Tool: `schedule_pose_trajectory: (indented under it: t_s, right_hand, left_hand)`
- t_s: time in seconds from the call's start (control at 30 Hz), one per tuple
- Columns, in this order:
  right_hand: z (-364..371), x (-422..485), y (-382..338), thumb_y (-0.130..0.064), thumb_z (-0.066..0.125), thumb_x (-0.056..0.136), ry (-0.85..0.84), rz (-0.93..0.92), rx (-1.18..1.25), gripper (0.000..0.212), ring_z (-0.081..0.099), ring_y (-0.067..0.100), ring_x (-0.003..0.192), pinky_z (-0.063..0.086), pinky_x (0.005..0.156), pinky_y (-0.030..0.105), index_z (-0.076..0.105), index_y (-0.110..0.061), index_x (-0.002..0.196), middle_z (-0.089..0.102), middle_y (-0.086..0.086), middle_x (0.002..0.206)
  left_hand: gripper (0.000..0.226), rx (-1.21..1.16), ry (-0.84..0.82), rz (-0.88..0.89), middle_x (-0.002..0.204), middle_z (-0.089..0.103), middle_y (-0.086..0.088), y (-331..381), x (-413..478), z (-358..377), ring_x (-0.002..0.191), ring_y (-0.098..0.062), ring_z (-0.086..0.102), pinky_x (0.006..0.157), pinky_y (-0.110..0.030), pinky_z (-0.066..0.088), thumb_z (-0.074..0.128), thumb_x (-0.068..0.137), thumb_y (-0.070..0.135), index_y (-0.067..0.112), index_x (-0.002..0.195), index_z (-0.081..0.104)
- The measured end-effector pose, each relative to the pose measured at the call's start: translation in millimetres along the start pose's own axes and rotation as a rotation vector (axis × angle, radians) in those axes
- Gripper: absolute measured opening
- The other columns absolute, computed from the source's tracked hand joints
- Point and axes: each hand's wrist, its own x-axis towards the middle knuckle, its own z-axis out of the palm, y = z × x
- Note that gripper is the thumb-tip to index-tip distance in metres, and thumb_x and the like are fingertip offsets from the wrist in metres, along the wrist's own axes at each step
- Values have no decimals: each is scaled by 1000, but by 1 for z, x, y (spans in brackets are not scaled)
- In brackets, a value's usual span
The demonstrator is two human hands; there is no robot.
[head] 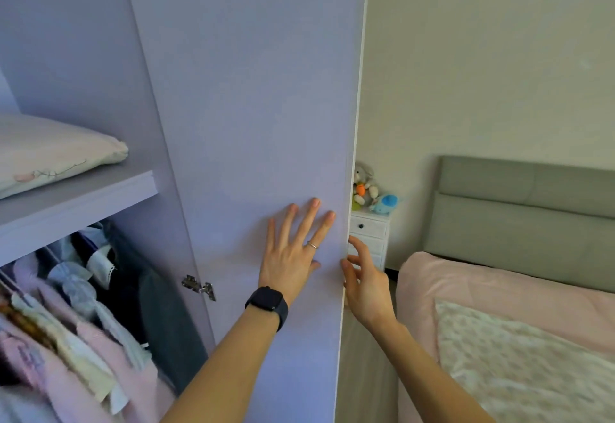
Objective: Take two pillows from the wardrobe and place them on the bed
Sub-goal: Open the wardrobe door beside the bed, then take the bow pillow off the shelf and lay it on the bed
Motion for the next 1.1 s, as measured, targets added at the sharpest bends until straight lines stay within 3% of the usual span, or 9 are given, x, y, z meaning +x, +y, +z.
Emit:
schedule_pose_trajectory:
  t_s: [0.1,0.2,0.3,0.4,0.5,0.63,0.77,0.93,1.1]
  right_hand:
    - [0,6,-1,-27,45,104,3,25,-24,41,68,17,89,56,80,43,39,-39,142,68,-4,112]
    - [-4,7,-5,-25,48,103,4,48,-17,42,68,18,91,57,82,42,41,-38,142,68,-4,110]
    - [-6,-12,-12,-20,53,99,46,64,33,46,67,8,98,55,78,23,46,-42,139,66,-9,117]
    - [6,-53,-17,-17,58,97,84,23,115,41,61,1,109,50,87,17,56,-43,128,61,-15,121]
    - [35,-84,-26,-20,62,96,-40,-62,154,37,56,-6,114,49,92,17,60,-50,118,59,-25,123]
    - [86,-100,-42,-23,64,96,-227,-215,114,31,55,-1,120,48,99,25,66,-40,122,60,-24,127]
    - [137,-103,-86,-28,59,96,-381,-385,133,28,56,6,119,46,104,27,69,-31,123,62,-17,127]
    - [192,-78,-167,-39,54,93,-471,-621,174,37,57,16,120,41,104,29,66,-29,127,63,-8,130]
    - [241,-16,-255,-28,61,95,-475,-788,216,38,48,19,126,31,103,22,60,-27,133,58,-5,136]
  left_hand:
    - [123,13,-25,-13,166,-1,-2,4,5,3,148,-39,19,107,-64,33,85,68,45,31,157,2]
    - [114,-21,-14,-27,166,4,-4,9,6,0,148,-40,20,109,-64,30,83,73,26,30,157,6]
    - [104,-125,21,-39,162,22,-4,4,-8,-8,142,-34,34,110,-60,32,76,72,5,34,155,20]
    - [82,-208,12,-118,149,38,-3,-15,-46,-13,133,-29,44,109,-55,36,73,78,12,33,148,37]
    - [68,-273,-35,-290,148,41,-1,-49,-92,-22,129,-26,46,108,-49,40,71,82,19,32,144,44]
    - [55,-261,-87,-521,148,43,-2,-91,-152,-51,130,-25,45,107,-39,40,68,86,25,26,138,50]
    - [49,-165,-71,-673,148,44,0,-127,-205,-94,135,-22,40,110,-39,38,63,91,30,26,138,52]
    - [46,77,30,-731,139,52,0,-187,-230,-167,128,-24,46,107,-43,41,64,86,28,26,132,57]
    - [51,281,128,-802,141,50,-1,-256,-208,-243,128,-25,44,105,-43,39,65,83,25,26,133,56]
